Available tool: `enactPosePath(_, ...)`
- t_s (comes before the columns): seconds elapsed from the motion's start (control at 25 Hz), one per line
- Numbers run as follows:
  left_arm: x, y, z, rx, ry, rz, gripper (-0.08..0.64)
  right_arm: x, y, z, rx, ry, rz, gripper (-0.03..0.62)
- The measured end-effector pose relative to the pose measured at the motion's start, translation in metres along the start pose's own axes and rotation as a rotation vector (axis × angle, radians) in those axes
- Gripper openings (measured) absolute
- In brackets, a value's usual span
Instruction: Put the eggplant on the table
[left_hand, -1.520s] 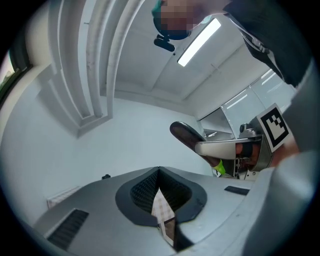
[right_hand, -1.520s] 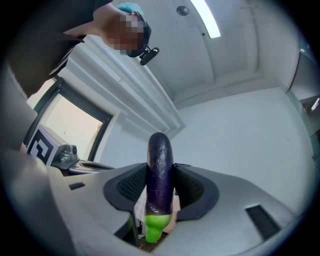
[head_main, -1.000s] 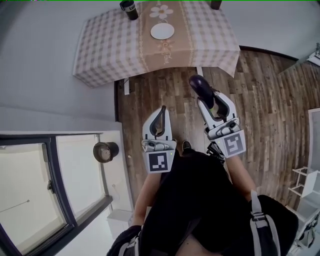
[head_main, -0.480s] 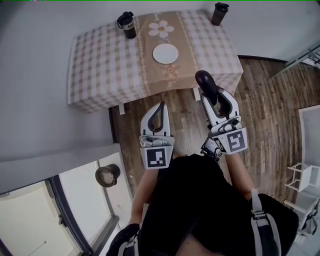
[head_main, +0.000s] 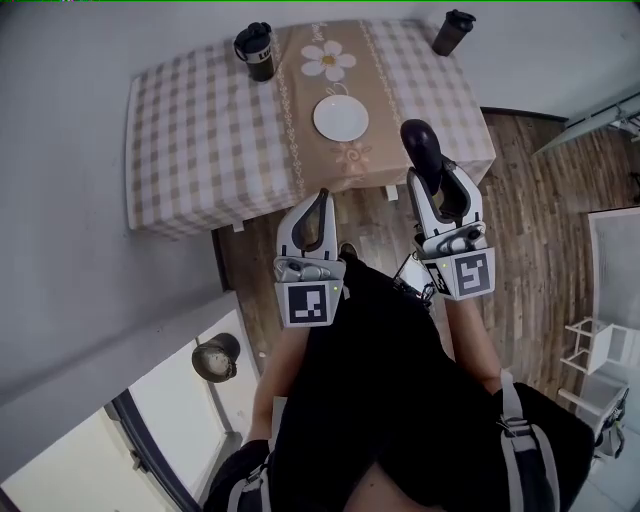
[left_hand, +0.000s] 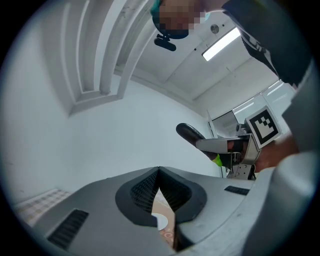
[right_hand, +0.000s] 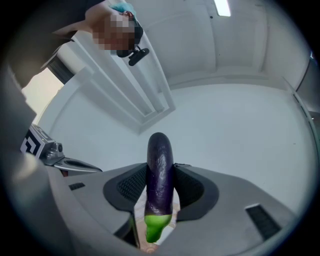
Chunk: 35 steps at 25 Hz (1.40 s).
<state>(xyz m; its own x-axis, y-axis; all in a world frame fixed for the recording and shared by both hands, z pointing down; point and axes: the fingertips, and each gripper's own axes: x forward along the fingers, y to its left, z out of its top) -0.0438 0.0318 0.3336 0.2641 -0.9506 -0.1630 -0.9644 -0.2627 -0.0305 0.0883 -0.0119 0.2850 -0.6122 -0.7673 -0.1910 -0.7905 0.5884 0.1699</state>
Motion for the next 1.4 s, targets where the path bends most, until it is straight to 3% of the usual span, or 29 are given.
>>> enactPosePath(0.64, 0.157, 0.046, -0.036, 0.074, 0.06, 0.014, 0.003, 0.125, -0.108, -0.05, 0.042, -0.05, -0.016, 0.175)
enactPosePath(1.04, 0.184, 0.075, -0.036, 0.044, 0.044, -0.025, 0.003, 0.158, -0.108, -0.049, -0.022, -0.021, -0.041, 0.175)
enactPosePath(1.4, 0.187, 0.089, -0.043, 0.043, 0.048, -0.035, 0.003, 0.177, -0.102, -0.052, -0.018, -0.017, -0.027, 0.175)
